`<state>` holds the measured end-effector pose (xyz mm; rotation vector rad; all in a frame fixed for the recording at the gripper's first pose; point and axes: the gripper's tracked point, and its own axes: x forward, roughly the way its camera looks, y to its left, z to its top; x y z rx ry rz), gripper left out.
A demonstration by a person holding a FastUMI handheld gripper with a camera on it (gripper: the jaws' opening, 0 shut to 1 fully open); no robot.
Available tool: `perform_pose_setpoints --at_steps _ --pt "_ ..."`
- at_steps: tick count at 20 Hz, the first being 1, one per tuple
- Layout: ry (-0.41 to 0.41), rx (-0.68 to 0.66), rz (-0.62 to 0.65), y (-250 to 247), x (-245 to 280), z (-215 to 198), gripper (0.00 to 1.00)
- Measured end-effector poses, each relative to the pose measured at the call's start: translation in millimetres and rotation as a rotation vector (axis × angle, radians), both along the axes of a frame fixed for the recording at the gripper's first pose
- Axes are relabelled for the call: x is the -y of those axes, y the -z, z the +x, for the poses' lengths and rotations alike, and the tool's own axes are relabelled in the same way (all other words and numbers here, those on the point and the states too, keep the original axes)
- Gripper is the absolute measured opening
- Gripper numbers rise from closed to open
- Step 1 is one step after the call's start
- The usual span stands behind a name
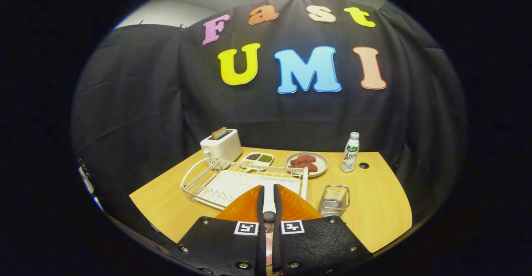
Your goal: Take the plate from the dish rack, then take the spoon from the basket and place it into the plate.
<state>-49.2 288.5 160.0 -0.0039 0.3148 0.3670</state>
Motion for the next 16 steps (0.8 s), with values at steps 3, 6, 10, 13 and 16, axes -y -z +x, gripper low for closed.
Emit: perform_pose_setpoints --at_steps 3,6,10,13,16 --pt "-0.056 -0.043 -0.033 26 -26 -4 0.06" --pt "-0.094 -0.091 -0.048 51 -45 4 0.06" --pt "-0.125 -0.129 -0.068 72 -70 10 0.06" --pt "-0.139 -0.143 -0.069 80 -84 15 0.06" --pt "-0.165 -0.163 -0.059 85 -97 13 0.06"
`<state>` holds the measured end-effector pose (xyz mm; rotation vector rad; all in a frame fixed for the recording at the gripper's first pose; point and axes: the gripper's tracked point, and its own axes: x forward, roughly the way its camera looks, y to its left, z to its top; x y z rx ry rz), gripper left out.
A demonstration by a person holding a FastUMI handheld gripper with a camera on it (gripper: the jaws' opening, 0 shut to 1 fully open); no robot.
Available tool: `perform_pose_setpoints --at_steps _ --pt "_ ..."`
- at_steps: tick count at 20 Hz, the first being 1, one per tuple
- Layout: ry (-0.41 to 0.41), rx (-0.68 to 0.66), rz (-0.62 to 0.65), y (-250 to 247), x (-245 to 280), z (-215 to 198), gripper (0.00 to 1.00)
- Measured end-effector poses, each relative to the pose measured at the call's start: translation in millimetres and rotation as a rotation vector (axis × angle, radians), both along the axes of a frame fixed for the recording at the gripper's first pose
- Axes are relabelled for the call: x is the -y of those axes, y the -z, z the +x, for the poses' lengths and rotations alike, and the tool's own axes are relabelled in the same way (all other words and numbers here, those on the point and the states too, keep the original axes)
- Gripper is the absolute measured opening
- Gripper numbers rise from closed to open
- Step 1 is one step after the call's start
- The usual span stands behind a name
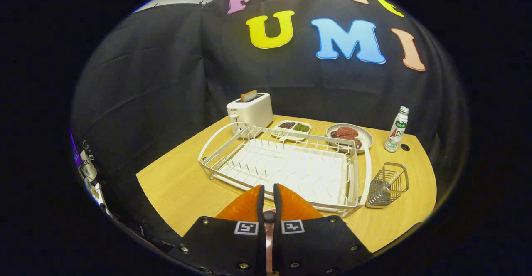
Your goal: Take the plate from the dish rack, then take the spoon from the basket and place it into the plate.
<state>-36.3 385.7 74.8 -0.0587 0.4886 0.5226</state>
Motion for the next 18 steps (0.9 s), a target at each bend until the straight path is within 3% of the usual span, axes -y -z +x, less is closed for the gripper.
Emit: perform_pose_setpoints --at_steps 5,10,14,18 --pt "-0.022 -0.018 -0.003 11 -3 -3 0.06" --pt "0.004 -0.004 -0.021 7 9 -4 0.14" --pt "0.051 0.075 -0.005 -27 29 2 0.22" --pt "0.149 0.203 0.009 -81 70 10 0.22"
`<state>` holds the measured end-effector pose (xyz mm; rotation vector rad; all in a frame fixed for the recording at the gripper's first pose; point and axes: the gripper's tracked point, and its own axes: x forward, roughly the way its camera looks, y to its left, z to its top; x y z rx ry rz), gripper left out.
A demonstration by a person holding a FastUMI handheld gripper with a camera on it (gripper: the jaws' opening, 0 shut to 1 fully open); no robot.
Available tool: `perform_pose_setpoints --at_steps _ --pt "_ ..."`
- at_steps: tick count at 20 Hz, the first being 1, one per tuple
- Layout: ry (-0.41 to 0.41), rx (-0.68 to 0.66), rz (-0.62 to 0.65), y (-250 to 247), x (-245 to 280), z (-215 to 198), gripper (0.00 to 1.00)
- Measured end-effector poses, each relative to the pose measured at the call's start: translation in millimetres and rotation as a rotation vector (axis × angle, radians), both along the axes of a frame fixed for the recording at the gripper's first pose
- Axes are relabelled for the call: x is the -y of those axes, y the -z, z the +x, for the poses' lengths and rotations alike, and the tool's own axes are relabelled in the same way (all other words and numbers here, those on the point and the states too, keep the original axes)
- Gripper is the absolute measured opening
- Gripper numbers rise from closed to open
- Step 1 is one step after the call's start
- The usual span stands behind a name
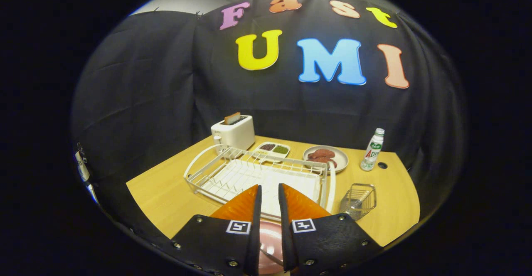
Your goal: Take the plate from the dish rack, then take the spoon from the basket and place it into the plate.
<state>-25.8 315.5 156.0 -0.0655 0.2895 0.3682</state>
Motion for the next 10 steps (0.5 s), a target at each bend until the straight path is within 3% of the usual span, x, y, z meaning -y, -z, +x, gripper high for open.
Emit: perform_pose_setpoints --at_steps 10 --pt "0.261 0.203 0.062 -101 115 2 0.22"
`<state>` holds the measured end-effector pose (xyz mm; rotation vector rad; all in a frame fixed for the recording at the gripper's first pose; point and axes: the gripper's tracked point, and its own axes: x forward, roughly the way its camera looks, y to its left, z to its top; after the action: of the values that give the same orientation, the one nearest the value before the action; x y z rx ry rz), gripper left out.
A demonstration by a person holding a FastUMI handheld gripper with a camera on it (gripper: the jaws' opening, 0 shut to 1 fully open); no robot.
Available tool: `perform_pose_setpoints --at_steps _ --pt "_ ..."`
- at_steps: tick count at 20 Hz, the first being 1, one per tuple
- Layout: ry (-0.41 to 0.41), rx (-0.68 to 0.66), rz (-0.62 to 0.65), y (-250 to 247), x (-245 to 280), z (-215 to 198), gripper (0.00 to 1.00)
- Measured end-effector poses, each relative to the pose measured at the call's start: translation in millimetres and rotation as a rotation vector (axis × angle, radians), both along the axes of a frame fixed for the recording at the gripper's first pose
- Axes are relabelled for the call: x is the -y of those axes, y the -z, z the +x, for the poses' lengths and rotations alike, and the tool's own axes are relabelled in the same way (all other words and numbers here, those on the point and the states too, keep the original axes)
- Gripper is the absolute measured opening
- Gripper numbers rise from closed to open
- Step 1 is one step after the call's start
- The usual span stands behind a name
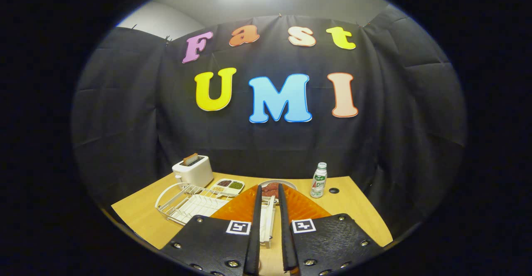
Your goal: Take the plate from the dish rack, then take the spoon from the basket and place it into the plate.
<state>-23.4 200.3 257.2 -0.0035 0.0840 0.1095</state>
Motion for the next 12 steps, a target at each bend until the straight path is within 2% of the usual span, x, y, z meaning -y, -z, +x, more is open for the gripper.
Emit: perform_pose_setpoints --at_steps 1,5,6,8,12 --pt "0.027 0.016 -0.002 -5 11 0 0.24" --pt "0.100 0.014 -0.025 -9 45 -4 0.96" --pt "0.111 0.015 -0.017 -8 49 -3 0.99" --pt "0.138 0.027 0.009 -9 61 -5 0.99" --pt "0.134 0.032 0.024 -5 75 -4 0.99"
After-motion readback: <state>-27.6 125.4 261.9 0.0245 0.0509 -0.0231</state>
